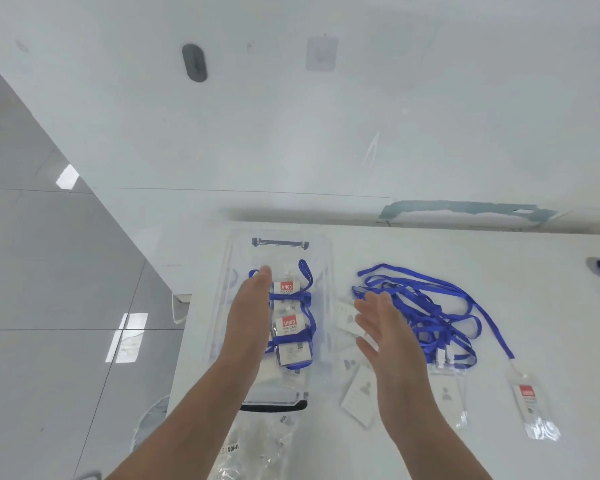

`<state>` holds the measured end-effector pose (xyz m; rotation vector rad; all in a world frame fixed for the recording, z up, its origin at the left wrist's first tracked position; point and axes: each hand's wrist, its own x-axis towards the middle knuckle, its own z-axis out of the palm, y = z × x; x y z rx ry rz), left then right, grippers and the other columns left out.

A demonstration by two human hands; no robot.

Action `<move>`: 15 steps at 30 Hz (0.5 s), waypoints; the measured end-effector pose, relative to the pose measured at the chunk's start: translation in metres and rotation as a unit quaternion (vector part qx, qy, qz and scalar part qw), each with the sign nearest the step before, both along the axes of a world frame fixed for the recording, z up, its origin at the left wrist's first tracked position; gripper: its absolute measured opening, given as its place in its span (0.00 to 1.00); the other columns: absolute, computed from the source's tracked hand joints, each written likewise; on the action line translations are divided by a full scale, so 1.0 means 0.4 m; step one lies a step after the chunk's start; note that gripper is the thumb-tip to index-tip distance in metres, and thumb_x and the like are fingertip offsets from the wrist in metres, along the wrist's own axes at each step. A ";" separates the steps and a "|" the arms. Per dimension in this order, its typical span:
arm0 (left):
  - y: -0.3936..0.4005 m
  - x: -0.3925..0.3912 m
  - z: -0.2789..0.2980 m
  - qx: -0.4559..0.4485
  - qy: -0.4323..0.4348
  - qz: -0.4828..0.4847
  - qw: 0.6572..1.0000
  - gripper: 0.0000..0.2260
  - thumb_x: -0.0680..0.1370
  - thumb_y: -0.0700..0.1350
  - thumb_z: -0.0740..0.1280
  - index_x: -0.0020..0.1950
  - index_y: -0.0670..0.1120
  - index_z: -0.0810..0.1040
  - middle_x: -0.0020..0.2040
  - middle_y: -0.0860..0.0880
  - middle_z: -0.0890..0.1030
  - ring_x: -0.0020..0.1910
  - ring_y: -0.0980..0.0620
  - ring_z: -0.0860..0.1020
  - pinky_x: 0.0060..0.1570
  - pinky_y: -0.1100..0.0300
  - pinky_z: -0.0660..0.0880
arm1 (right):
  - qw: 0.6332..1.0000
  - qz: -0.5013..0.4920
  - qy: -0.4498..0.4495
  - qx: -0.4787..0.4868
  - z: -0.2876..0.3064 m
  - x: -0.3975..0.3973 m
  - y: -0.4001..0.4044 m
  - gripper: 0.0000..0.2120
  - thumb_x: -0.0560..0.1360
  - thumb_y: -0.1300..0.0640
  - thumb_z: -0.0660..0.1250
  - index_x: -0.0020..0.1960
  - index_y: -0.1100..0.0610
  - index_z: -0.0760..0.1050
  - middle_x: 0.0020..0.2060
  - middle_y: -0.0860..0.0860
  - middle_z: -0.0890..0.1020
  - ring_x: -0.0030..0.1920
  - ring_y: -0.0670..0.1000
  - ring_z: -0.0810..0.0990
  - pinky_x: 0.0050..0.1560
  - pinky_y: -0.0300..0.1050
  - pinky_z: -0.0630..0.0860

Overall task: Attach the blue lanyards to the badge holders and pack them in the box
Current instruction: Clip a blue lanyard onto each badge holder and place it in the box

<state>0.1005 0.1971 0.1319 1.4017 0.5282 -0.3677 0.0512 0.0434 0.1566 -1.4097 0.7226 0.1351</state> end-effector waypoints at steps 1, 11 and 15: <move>-0.002 -0.001 0.002 0.003 -0.007 0.002 1.000 0.14 0.84 0.51 0.55 0.41 0.52 0.73 0.23 0.63 0.78 0.21 0.68 0.76 0.19 0.75 0.68 | 1.000 -0.007 -0.006 -0.006 -0.001 -0.003 -0.022 0.10 0.82 0.46 0.57 0.56 0.46 0.76 0.57 0.45 0.81 0.62 0.48 0.77 0.68 0.52 0.70; -0.264 -0.041 0.046 0.078 -0.072 0.060 0.993 0.10 0.83 0.51 0.59 0.53 0.51 0.79 0.54 0.53 0.83 0.54 0.51 0.81 0.54 0.53 0.76 | 0.994 0.015 -0.023 -0.102 -0.036 -0.034 -0.410 0.12 0.80 0.46 0.60 0.55 0.48 0.79 0.52 0.44 0.84 0.58 0.46 0.80 0.62 0.50 0.75; -0.406 -0.064 0.038 0.115 -0.097 0.068 0.986 0.09 0.83 0.51 0.59 0.53 0.53 0.79 0.51 0.55 0.83 0.51 0.52 0.82 0.52 0.53 0.78 | 0.986 0.070 -0.036 -0.148 -0.049 -0.033 -0.561 0.10 0.81 0.53 0.60 0.48 0.47 0.79 0.49 0.46 0.83 0.52 0.47 0.80 0.49 0.43 0.76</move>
